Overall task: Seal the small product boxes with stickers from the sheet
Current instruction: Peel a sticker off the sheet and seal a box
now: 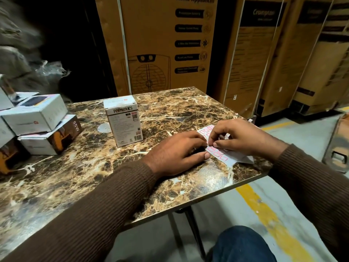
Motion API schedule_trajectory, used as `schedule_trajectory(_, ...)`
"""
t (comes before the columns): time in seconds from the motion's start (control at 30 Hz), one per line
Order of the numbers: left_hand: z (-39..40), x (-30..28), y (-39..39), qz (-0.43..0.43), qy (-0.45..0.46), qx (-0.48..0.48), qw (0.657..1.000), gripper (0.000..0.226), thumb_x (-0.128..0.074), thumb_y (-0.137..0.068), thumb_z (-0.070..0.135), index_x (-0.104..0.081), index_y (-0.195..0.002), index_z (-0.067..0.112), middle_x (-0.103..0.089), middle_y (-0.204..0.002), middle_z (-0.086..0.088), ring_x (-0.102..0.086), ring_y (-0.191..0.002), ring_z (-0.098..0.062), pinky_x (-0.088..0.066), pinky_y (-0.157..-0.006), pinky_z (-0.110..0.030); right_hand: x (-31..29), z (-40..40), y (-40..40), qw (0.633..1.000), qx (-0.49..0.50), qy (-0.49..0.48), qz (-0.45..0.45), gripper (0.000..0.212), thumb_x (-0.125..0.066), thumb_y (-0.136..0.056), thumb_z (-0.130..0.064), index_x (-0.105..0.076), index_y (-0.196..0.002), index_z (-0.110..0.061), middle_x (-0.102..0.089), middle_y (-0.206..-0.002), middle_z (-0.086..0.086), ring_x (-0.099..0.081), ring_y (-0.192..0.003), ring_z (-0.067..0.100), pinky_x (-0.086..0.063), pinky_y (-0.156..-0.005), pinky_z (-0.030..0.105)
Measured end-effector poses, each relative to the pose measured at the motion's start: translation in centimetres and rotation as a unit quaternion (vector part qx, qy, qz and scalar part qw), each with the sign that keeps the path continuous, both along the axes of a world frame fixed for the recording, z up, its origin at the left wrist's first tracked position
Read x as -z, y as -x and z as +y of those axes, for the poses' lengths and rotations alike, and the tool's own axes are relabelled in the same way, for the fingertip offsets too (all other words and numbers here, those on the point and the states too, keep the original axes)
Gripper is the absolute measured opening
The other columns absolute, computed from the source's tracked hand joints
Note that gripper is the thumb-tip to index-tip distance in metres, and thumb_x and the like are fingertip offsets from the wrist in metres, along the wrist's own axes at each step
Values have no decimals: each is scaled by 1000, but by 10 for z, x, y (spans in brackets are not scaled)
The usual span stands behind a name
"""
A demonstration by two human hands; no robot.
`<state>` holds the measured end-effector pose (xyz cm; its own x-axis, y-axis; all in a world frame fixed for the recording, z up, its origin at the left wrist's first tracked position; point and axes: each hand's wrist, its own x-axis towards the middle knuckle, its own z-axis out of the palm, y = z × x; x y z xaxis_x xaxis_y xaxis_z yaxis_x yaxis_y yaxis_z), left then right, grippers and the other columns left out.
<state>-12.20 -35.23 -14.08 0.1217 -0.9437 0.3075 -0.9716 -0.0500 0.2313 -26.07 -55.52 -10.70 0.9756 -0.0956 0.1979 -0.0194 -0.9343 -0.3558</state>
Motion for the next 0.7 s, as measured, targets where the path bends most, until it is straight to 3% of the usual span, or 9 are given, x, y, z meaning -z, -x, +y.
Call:
schedule_trajectory(0.17,0,0,1,-2,2,-5,1000,53,-47,-106,58,-65,-138,20,-61,-135,8,-58,-118,-6,-56,-98,-39,3,0,-1,1000,-6,26,12,11,-74,-96,-23,-73,-95,-34,-67,-95,-14,-60,-89,1,-46,-74,21)
schedule_trajectory(0.33,1,0,2,-1,4,-4,1000,52,-49,-106,58,-65,-139,20,-61,-136,7,-58,-118,-5,-56,-98,-38,11,4,-3,998,8,63,23,15,-61,-103,-20,-62,-96,-33,-56,-97,-17,-52,-92,-1,-36,-74,21)
schedule_trajectory(0.5,0,0,1,-4,5,-3,1000,53,-49,-106,59,-65,-138,19,-62,-136,6,-58,-119,-6,-56,-99,-38,10,5,-1,998,15,59,28,15,-56,-104,-16,-60,-96,-29,-58,-98,-13,-54,-94,6,-45,-79,28)
schedule_trajectory(0.7,1,-1,3,5,7,-3,1000,56,-48,-105,60,-64,-139,19,-62,-136,6,-59,-119,-7,-56,-99,-39,2,9,2,998,40,33,33,15,-55,-105,-15,-61,-95,-25,-64,-93,-11,-58,-89,6,-41,-72,29)
